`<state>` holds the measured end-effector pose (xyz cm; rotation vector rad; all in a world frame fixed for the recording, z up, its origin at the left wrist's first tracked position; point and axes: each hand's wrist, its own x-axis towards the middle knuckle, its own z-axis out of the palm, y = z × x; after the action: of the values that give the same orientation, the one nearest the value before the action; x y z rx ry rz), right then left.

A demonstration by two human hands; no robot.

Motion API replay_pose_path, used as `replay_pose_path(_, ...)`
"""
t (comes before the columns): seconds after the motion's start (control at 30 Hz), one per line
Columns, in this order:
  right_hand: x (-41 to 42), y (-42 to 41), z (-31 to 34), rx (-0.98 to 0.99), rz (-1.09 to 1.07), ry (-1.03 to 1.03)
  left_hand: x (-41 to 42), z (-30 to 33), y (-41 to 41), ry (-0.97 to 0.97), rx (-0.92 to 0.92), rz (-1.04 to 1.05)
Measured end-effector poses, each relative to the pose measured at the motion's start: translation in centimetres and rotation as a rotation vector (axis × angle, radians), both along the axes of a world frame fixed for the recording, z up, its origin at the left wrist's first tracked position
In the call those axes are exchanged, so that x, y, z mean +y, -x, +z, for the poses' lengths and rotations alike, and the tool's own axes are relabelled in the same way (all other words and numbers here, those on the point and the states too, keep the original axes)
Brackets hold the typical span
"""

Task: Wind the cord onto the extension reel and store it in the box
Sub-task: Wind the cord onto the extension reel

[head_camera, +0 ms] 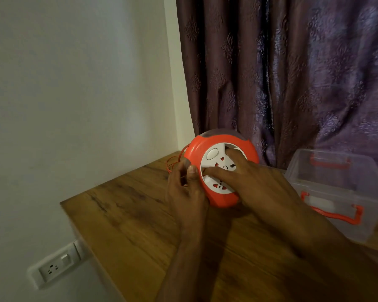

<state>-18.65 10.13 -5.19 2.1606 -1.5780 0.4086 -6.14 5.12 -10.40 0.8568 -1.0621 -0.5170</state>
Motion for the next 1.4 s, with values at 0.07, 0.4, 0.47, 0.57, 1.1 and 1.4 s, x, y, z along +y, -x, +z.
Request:
replay_pose_path(0.07, 0.1, -0.1, 0.2, -0.018, -0.004, 0.003, 0.1, 0.0, 0.1, 0.0, -0.008, 0.003)
replay_pose_path(0.4, -0.6, 0.2, -0.5, -0.134, -0.099, 0.13, 0.4, 0.3, 0.2, -0.002, -0.022, -0.007)
replay_pose_path(0.47, -0.6, 0.0, -0.8, -0.156, -0.1, 0.166, 0.4, 0.3, 0.2, -0.01, -0.024, -0.002)
replay_pose_path(0.57, -0.7, -0.1, -1.2, -0.209, -0.099, 0.21, 0.7, 0.3, 0.3, -0.027, -0.04, 0.005)
replay_pose_path(1.1, -0.2, -0.3, -0.4, -0.205, -0.149, 0.246, 0.7, 0.3, 0.5, -0.052, -0.038, -0.012)
replay_pose_path(1.4, -0.5, 0.1, 0.0, -0.048, 0.051, 0.045, 0.3, 0.1, 0.1, -0.069, 0.006, 0.014)
